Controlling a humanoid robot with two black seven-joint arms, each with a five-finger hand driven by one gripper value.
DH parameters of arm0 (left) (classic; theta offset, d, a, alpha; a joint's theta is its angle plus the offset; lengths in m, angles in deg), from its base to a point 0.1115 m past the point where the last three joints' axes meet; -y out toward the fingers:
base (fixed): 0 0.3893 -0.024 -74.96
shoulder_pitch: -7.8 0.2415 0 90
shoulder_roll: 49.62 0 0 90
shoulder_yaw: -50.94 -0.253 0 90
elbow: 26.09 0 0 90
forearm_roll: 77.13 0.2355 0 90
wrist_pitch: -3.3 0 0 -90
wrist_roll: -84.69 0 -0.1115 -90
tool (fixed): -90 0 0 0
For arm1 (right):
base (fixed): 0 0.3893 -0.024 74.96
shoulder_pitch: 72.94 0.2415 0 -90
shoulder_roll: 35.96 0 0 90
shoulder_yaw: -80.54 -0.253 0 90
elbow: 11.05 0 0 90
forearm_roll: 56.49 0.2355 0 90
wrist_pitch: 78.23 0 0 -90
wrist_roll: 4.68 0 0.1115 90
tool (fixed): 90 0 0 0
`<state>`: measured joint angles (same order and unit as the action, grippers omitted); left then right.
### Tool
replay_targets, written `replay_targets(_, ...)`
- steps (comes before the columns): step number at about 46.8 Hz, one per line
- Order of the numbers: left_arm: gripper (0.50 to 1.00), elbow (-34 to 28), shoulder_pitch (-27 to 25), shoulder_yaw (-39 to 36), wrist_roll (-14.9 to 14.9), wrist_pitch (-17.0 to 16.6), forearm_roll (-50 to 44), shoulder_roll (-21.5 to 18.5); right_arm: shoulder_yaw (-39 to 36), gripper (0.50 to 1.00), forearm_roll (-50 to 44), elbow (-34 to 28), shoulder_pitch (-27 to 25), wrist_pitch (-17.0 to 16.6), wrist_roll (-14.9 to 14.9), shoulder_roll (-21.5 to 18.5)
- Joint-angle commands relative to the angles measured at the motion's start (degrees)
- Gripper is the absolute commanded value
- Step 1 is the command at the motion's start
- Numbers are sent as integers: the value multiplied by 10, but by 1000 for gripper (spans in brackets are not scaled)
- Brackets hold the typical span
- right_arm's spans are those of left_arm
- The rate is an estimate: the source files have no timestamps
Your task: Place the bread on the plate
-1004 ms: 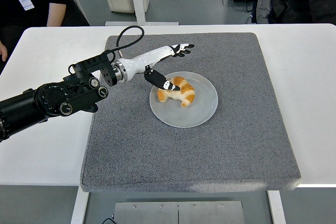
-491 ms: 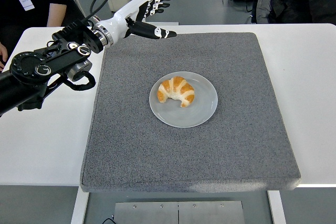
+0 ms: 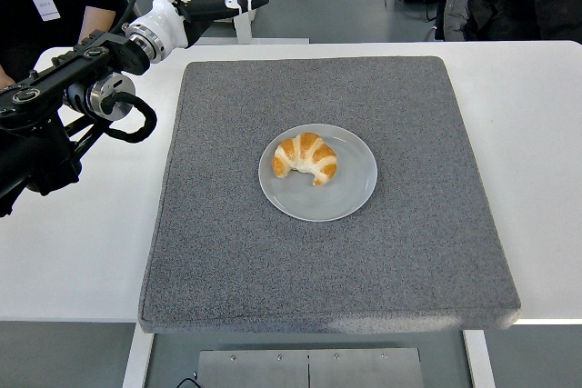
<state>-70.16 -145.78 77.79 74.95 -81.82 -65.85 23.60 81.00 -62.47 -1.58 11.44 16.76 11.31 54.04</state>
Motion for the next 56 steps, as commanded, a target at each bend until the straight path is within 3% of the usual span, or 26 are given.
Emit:
replay_targets(1,954,19,10,19,0,13,-23,0,0,1000,0,-1,0,0,0,0)
replay_targets(17,952,59,69,117,-5,22,-42,14,3,1000,0,0,-2,0,0,0)
replay_targets(33,954,101,91,112,-22,22,-41,53,2,1000,0,0,-1,0,0,0)
replay_targets(56,971,101,94,110,-22,27,-38,61,5,1000,0,0,1,0,0,0)
